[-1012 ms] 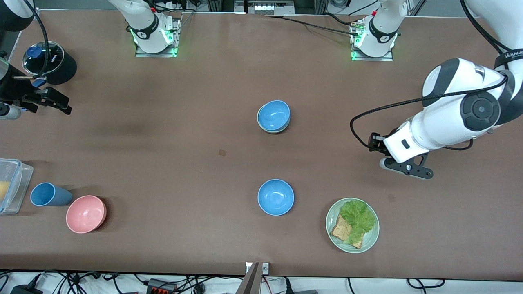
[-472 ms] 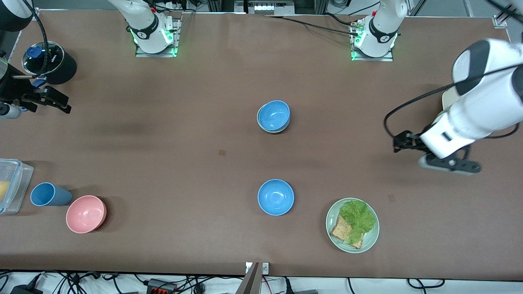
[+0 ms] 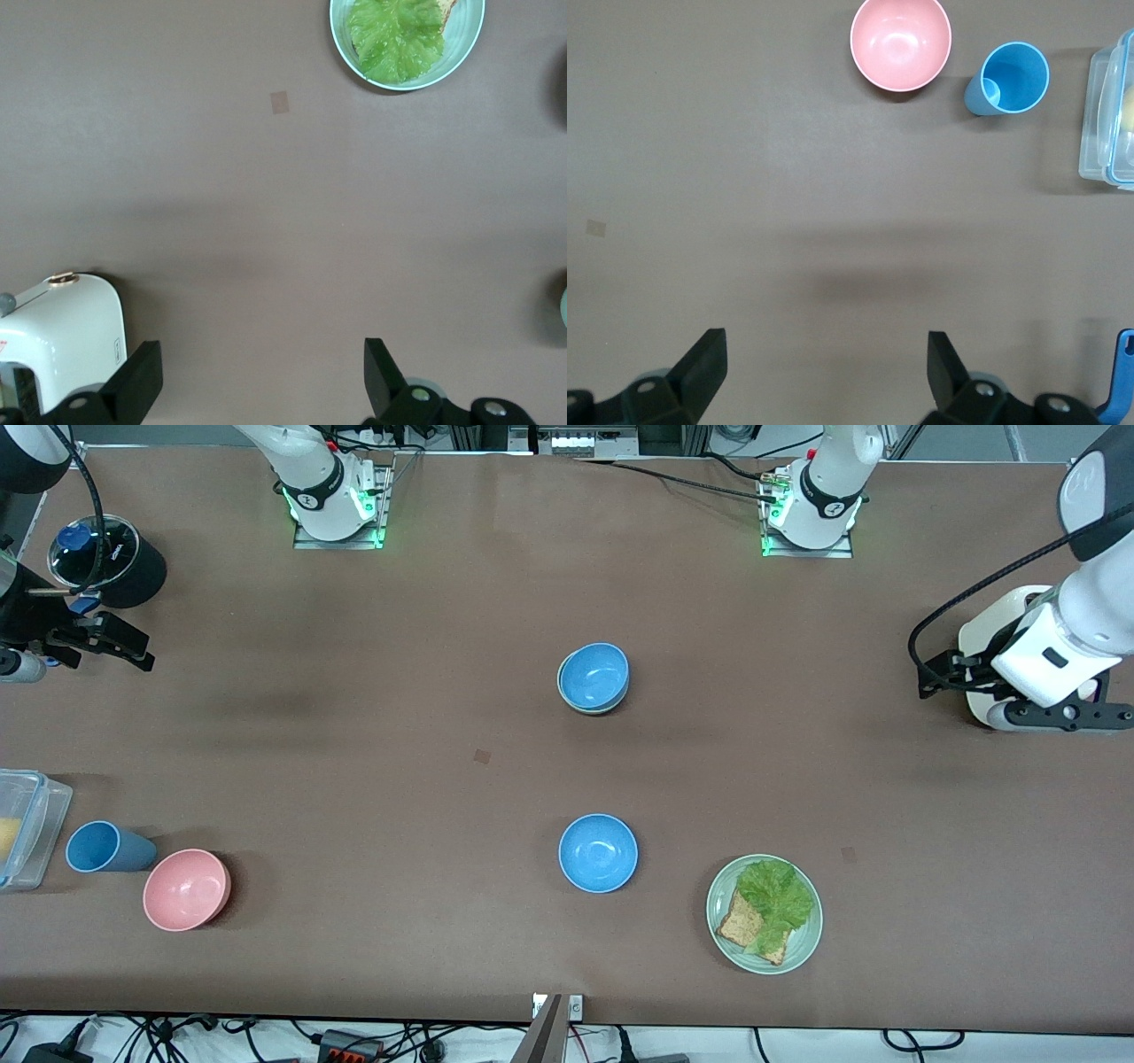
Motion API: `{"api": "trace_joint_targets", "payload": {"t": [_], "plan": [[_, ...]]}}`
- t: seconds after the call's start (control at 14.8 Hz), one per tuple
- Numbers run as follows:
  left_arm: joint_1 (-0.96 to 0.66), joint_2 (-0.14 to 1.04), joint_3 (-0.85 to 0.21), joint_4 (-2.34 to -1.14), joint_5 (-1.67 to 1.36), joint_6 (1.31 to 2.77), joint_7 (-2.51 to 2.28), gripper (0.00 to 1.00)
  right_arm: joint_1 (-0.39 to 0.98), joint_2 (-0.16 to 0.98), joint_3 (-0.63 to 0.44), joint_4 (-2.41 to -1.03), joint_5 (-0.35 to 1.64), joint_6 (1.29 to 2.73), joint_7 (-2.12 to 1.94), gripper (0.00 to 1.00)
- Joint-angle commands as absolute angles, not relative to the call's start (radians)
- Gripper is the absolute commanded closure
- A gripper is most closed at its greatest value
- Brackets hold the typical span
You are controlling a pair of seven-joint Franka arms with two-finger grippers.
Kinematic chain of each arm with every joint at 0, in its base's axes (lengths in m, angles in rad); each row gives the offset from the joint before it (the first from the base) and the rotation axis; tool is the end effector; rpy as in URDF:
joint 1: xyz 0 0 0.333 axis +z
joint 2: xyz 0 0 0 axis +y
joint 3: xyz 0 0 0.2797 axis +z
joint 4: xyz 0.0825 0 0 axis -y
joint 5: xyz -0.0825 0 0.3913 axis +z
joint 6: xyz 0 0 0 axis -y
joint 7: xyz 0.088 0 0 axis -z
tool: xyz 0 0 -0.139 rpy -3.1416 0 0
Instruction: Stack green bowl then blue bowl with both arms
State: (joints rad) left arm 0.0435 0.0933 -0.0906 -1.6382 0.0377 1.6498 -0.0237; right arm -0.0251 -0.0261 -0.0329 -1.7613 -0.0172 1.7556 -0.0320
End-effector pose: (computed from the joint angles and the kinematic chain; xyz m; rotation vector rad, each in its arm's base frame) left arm 0.5836 -0.0211 0.4772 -3.1069 0.0433 0.1247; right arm 0.5644 -0.0350 0.4949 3.1242 -0.0359 0.0307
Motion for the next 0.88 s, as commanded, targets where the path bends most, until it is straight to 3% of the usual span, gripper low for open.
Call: {"api": "trace_joint_targets", "payload": {"t": [0.0, 0.81], "plan": [[0.034, 0.098, -0.072, -1.606, 0.025, 1.623, -0.020, 0.00, -0.034, -0.040, -0.029, -1.761, -0.018, 1.747, -0.040, 0.00], [0.035, 0.104, -0.098, -1.592, 0.023, 1.615, -0.014, 0.00, -0.034, -0.041, -0.029, -1.759, -0.023, 1.749, -0.043, 0.00]]}}
